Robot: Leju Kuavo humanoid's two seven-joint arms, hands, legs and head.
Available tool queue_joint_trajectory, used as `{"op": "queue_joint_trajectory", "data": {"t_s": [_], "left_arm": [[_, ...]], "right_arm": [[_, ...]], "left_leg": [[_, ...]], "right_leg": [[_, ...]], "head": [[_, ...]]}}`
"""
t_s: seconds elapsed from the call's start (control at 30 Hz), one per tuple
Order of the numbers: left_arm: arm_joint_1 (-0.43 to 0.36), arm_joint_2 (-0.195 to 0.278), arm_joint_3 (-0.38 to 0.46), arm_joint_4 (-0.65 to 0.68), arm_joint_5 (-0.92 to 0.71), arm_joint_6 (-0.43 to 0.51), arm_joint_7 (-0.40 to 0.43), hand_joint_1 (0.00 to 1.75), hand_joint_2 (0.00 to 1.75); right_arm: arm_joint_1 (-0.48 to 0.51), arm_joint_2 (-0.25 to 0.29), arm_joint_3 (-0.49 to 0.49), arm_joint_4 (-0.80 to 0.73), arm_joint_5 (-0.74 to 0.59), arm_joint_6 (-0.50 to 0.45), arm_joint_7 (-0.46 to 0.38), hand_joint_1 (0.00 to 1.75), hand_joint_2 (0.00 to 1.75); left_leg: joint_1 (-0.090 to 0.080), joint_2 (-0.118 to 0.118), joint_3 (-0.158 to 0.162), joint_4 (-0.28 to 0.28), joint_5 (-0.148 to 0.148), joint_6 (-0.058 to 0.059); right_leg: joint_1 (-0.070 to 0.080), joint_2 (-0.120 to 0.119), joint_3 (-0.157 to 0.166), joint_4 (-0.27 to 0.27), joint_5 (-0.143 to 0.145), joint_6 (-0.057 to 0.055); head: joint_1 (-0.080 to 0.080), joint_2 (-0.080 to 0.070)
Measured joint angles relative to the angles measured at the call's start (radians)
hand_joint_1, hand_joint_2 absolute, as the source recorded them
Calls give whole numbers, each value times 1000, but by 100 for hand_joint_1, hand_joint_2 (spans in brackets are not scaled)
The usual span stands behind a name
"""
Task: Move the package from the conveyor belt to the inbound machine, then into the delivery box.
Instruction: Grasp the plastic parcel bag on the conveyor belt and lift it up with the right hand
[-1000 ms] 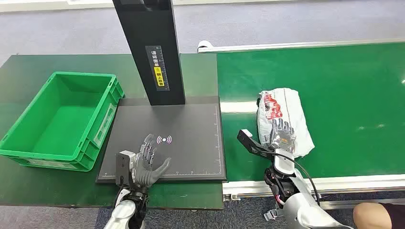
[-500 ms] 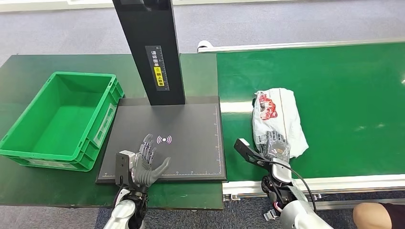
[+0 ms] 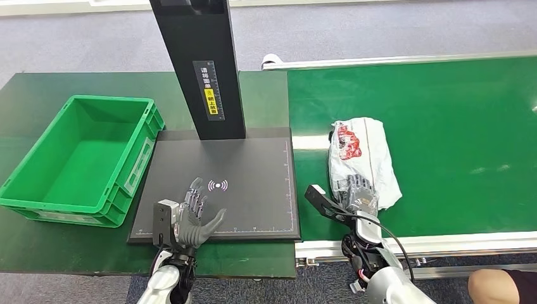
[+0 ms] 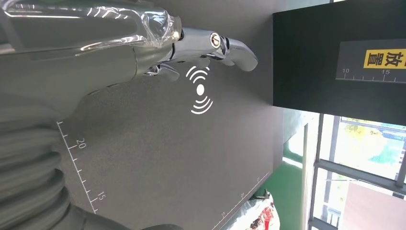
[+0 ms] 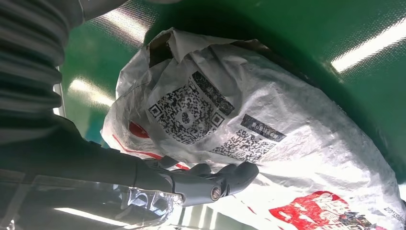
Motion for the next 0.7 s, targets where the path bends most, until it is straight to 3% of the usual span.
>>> {"op": "queue_joint_trajectory", "data": {"t_s": [0.13,0.27,0.53,0.7], "left_arm": [[0,0,0,0,0,0,0,0,175],[0,0,0,-2,1,0,0,0,175],[-10,0,2,-13,9,1,17,0,175],[-12,0,3,-17,8,9,20,0,175]], "right_arm": [[0,2,0,1,0,0,-4,0,175],[5,8,-2,3,-8,4,-12,172,175],[24,20,-9,5,-32,-29,-26,175,175],[33,25,-51,-4,-179,-146,-161,175,175]], "left_leg": [[0,0,0,0,0,0],[0,0,0,0,0,0],[0,0,0,0,0,0],[0,0,0,0,0,0]], "right_leg": [[0,0,0,0,0,0],[0,0,0,0,0,0],[0,0,0,0,0,0],[0,0,0,0,0,0]], "head": [[0,0],[0,0],[0,0],[0,0]]}}
